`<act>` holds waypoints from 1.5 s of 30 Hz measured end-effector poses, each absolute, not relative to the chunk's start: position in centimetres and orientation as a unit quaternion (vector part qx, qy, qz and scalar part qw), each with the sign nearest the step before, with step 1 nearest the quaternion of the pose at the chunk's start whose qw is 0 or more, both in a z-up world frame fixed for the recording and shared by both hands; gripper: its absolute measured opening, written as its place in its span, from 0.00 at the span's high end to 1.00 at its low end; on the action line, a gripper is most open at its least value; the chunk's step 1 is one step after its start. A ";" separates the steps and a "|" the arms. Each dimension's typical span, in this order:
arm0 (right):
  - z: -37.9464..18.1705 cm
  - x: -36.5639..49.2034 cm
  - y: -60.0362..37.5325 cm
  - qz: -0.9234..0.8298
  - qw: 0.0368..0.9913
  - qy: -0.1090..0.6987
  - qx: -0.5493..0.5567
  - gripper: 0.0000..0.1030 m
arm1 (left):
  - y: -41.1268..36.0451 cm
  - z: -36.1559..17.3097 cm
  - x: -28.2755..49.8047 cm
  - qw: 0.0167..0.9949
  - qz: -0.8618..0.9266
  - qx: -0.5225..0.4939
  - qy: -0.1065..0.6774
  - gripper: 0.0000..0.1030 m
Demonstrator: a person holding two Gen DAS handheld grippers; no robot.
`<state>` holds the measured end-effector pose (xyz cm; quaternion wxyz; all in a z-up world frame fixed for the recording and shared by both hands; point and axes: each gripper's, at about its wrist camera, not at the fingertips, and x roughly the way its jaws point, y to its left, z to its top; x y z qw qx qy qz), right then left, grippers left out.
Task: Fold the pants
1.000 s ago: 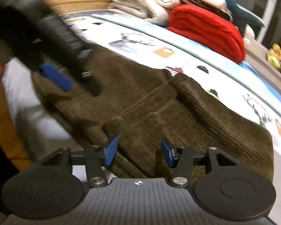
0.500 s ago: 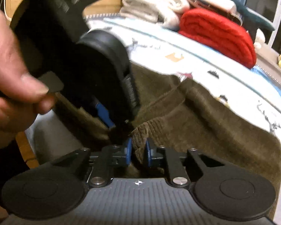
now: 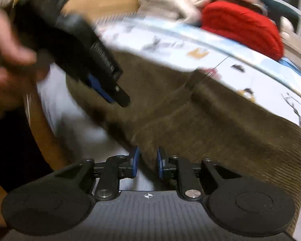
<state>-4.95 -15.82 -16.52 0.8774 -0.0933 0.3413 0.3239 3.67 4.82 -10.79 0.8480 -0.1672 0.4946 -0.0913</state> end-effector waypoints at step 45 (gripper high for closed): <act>-19.8 -1.1 -24.3 0.065 0.918 0.389 -0.043 0.59 | -2.8 -11.2 16.0 0.919 -0.107 0.058 0.376 0.93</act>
